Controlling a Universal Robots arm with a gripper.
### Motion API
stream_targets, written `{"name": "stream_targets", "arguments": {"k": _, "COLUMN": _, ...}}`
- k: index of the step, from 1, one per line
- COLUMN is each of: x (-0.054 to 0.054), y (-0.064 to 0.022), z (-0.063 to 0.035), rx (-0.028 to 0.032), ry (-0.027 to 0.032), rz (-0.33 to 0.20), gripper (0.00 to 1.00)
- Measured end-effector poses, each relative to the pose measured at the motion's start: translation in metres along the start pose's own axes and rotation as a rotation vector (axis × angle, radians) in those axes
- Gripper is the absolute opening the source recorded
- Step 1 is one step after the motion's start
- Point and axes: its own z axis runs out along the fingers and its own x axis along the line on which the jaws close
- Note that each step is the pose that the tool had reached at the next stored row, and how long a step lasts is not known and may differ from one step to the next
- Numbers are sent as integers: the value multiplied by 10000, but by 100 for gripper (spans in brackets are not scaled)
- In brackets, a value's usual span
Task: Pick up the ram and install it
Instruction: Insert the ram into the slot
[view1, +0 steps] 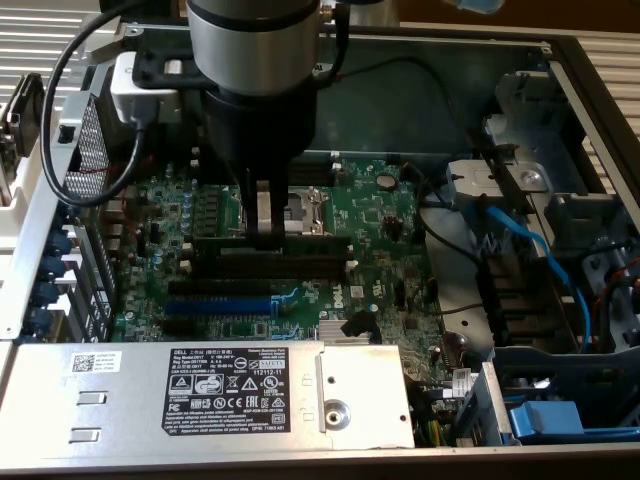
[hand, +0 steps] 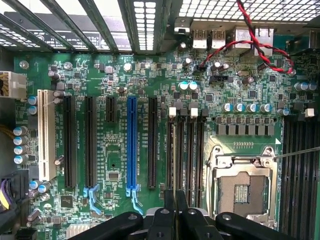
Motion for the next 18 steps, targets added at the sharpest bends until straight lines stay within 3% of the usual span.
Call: {"name": "stream_targets", "arguments": {"k": 18, "x": 2, "y": 13, "z": 39, "rx": -26, "ry": 0, "rz": 4, "gripper": 12}}
